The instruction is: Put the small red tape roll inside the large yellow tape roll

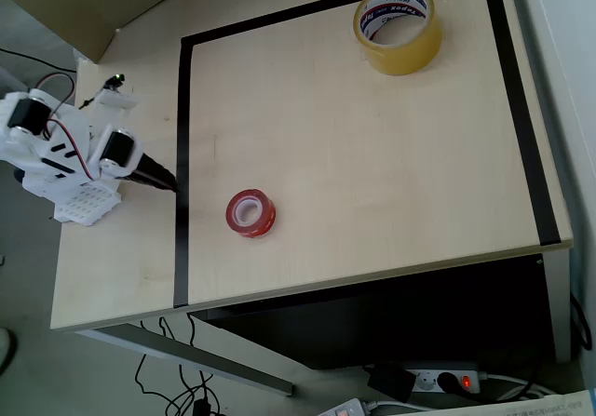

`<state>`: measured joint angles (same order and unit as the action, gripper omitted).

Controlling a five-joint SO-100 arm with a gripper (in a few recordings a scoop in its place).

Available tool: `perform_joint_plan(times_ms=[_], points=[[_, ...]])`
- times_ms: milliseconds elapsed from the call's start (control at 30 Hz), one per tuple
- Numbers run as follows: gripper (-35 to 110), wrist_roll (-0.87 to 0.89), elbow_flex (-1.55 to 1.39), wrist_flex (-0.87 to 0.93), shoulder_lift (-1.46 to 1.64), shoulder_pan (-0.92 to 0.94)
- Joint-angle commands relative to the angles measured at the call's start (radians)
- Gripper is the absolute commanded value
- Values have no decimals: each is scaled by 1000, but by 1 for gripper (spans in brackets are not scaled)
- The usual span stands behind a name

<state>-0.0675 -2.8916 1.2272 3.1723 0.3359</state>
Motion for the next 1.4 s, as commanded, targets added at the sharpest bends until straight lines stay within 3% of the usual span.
perform_joint_plan(times_ms=[0, 233, 367, 600, 800, 1367], points=[[0, -2, 267, 26, -288, 32], [0, -54, 522, 32, -666, 78], [10, -196, 541, 32, -698, 80], [17, -201, 695, 77, -1012, 52], [26, -201, 695, 48, -1081, 66], [28, -216, 762, -166, -1351, 97]])
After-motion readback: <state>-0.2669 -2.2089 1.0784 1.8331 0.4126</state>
